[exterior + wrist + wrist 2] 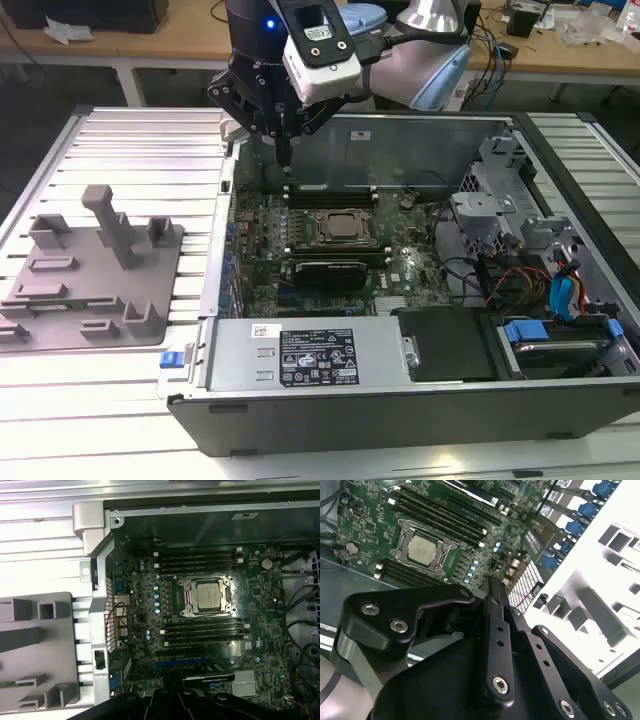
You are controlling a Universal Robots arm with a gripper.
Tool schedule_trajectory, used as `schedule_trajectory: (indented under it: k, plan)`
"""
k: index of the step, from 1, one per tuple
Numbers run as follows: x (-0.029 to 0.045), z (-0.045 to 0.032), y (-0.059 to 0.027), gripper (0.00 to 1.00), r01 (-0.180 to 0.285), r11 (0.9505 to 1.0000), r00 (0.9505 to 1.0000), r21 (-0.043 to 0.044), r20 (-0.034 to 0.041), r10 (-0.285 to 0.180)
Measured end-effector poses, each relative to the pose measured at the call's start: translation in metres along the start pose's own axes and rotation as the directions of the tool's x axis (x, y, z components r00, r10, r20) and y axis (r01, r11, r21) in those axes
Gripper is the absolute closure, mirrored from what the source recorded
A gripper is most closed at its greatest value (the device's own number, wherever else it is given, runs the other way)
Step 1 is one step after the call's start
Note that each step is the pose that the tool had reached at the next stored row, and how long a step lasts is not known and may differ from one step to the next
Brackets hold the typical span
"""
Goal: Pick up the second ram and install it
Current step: 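Reach for the second ram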
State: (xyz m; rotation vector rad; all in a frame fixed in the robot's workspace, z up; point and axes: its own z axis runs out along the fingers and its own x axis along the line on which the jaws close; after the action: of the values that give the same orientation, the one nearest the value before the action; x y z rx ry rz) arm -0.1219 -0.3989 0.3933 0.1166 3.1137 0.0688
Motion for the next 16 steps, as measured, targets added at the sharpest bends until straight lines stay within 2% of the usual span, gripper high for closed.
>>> schedule_trajectory:
  k: [3,10,16]
  plan:
    - [0.0,0.0,0.0,0.92,0.0,1.0,1.0,0.0,0.0,0.0]
    - [0.0086,-0.0001,-0.0006,0.92,0.0,1.0,1.0,-0.0001,0.0,0.0]
    - [0.029,-0.0005,-0.0021,0.92,0.0,1.0,1.0,0.0,0.0,0.0]
